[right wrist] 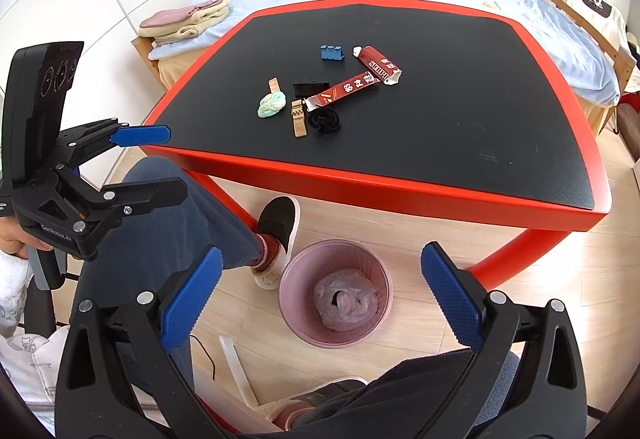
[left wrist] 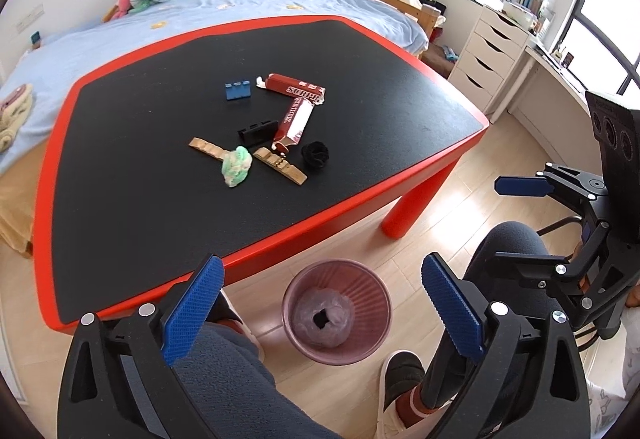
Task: Collect trash
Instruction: 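Grasp the green wrapper with the left tool while the right tool grasps a black item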
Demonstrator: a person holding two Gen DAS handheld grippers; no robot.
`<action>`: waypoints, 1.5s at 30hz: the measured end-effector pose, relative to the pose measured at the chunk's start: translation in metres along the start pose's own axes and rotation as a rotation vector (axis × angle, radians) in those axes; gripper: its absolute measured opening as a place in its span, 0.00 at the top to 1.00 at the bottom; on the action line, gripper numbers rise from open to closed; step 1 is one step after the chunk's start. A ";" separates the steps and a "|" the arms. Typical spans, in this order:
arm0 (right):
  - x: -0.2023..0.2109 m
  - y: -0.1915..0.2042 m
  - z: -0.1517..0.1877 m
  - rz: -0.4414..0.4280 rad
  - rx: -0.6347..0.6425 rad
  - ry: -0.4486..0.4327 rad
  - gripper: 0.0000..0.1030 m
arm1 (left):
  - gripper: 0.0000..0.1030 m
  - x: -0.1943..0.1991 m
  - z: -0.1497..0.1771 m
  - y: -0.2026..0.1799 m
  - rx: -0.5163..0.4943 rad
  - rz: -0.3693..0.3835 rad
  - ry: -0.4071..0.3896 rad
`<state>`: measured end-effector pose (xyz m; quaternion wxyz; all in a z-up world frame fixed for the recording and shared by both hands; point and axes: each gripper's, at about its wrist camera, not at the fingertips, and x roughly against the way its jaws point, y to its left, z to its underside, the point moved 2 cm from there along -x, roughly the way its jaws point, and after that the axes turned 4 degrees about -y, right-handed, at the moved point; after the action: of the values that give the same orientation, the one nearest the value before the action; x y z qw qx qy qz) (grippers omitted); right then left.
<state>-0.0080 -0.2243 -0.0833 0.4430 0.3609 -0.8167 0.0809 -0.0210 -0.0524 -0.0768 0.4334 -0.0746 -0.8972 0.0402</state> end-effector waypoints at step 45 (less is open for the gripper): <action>-0.123 -0.007 -0.096 -0.041 0.182 0.077 0.33 | 0.18 -0.093 -0.058 0.081 0.024 0.032 0.084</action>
<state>0.1030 -0.1229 -0.1239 0.4411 0.4129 -0.7808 0.1594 0.0895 0.0123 -0.1239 0.4709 -0.0853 -0.8763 0.0545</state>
